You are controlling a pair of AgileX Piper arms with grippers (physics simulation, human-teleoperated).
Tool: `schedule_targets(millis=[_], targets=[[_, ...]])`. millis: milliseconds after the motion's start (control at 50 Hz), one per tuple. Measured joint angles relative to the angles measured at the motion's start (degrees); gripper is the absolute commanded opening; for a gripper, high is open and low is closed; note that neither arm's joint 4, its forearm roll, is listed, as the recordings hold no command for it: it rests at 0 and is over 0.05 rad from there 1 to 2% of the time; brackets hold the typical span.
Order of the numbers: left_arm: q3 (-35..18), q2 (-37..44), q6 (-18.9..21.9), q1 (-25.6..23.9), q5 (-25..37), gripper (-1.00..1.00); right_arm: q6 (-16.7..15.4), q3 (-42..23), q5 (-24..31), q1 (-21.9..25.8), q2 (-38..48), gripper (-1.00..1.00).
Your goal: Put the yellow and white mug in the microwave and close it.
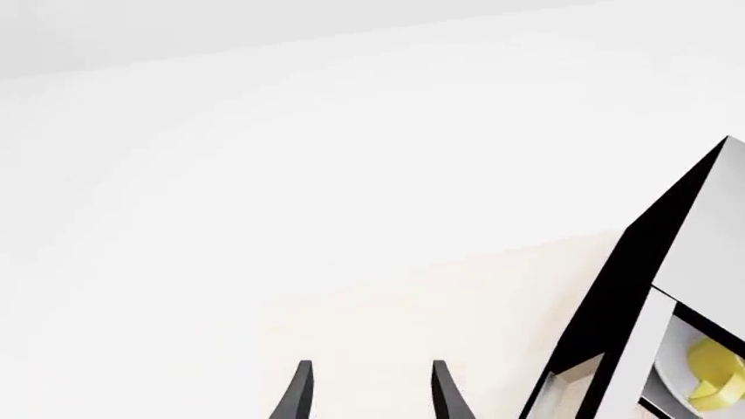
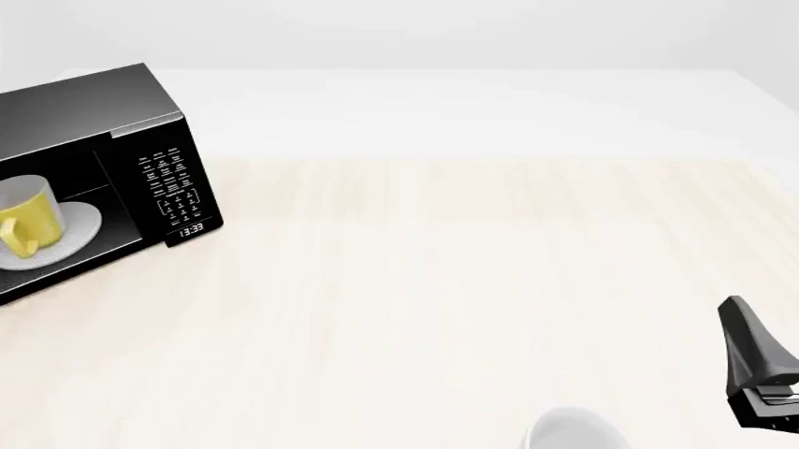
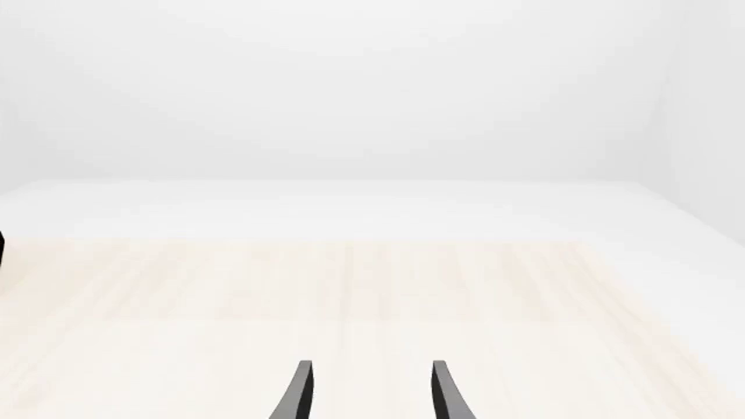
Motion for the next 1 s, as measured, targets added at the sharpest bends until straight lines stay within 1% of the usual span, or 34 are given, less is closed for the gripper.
schedule_targets(millis=[220,520,760,1000], targets=[[2.2,1.3,1.6,-1.2,-2.1,1.00,0.0,0.0,0.0,0.0,0.0,1.00],[5.6,5.3,3.0,-2.6,-5.8,1.00,0.0,0.0,0.0,0.0,0.0,1.00],[7.7,8.8,3.0,-4.5,-8.7,1.00,0.0,0.0,0.0,0.0,0.0,1.00],[9.2,11.1,2.3,-7.6,-10.7,1.00,0.0,0.0,0.0,0.0,0.0,1.00]])
